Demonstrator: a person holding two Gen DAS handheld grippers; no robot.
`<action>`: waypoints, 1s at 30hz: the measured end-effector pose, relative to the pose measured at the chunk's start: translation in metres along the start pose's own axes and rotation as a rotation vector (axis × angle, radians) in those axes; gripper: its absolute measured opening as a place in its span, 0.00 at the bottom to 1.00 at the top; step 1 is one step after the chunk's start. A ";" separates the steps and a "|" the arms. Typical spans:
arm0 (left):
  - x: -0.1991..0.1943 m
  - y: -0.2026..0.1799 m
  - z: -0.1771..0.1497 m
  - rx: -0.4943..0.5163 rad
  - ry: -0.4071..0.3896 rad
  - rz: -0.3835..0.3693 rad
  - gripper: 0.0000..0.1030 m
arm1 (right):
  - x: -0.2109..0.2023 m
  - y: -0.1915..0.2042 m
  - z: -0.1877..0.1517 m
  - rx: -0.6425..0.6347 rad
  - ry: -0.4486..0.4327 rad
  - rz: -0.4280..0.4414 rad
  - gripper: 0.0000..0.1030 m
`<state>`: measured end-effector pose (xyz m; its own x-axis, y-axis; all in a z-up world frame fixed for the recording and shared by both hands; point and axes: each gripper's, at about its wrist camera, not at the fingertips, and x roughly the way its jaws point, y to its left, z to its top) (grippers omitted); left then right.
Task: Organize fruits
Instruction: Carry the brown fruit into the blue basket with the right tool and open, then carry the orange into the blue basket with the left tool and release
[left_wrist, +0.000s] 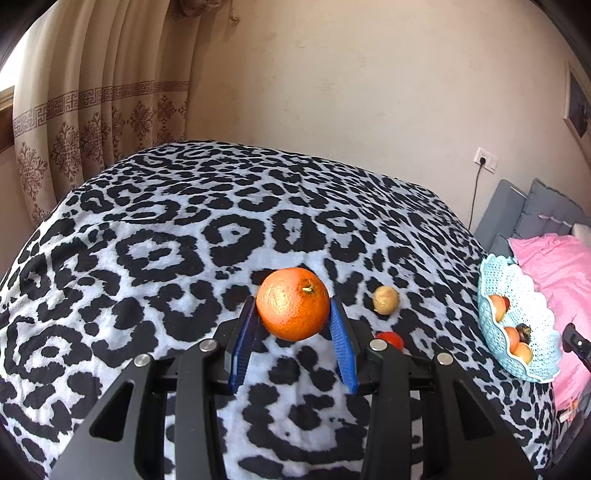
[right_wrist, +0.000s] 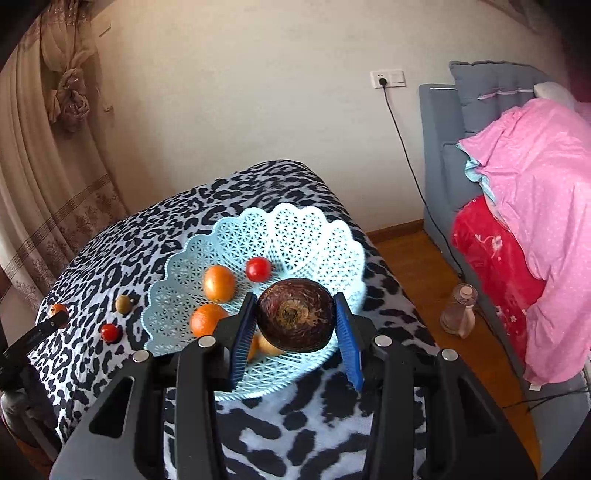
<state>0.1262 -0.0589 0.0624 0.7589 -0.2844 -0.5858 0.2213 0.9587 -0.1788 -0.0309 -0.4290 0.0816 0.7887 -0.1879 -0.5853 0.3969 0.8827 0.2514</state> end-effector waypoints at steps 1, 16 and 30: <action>-0.001 -0.004 -0.001 0.007 0.001 -0.004 0.38 | 0.000 -0.002 0.000 0.004 -0.001 0.000 0.42; -0.017 -0.089 0.000 0.117 0.002 -0.150 0.39 | -0.012 -0.001 -0.007 -0.024 -0.130 -0.057 0.44; 0.010 -0.185 -0.011 0.245 0.064 -0.255 0.39 | -0.023 -0.003 -0.017 -0.005 -0.215 -0.108 0.56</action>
<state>0.0861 -0.2386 0.0814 0.6223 -0.5071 -0.5963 0.5448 0.8276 -0.1352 -0.0587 -0.4197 0.0811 0.8238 -0.3679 -0.4312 0.4823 0.8546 0.1922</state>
